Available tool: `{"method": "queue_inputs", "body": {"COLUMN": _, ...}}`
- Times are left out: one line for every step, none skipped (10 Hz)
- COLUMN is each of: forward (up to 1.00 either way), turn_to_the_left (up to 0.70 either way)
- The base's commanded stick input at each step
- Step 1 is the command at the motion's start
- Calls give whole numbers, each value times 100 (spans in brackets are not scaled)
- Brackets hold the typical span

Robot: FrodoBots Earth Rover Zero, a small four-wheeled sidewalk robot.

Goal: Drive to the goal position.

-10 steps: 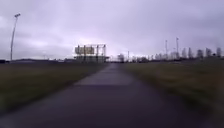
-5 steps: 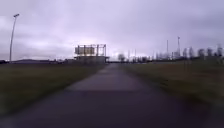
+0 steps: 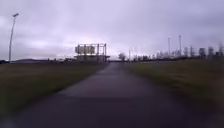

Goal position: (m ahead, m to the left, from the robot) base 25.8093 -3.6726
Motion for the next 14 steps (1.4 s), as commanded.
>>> {"method": "queue_inputs", "body": {"forward": 100, "turn_to_the_left": 0}}
{"method": "queue_inputs", "body": {"forward": 100, "turn_to_the_left": 0}}
{"method": "queue_inputs", "body": {"forward": 100, "turn_to_the_left": 0}}
{"method": "queue_inputs", "body": {"forward": 100, "turn_to_the_left": 0}}
{"method": "queue_inputs", "body": {"forward": 100, "turn_to_the_left": 0}}
{"method": "queue_inputs", "body": {"forward": 100, "turn_to_the_left": 0}}
{"method": "queue_inputs", "body": {"forward": 100, "turn_to_the_left": 0}}
{"method": "queue_inputs", "body": {"forward": 100, "turn_to_the_left": 0}}
{"method": "queue_inputs", "body": {"forward": 100, "turn_to_the_left": 0}}
{"method": "queue_inputs", "body": {"forward": 100, "turn_to_the_left": 0}}
{"method": "queue_inputs", "body": {"forward": 100, "turn_to_the_left": 0}}
{"method": "queue_inputs", "body": {"forward": 100, "turn_to_the_left": 0}}
{"method": "queue_inputs", "body": {"forward": 100, "turn_to_the_left": 0}}
{"method": "queue_inputs", "body": {"forward": 100, "turn_to_the_left": 0}}
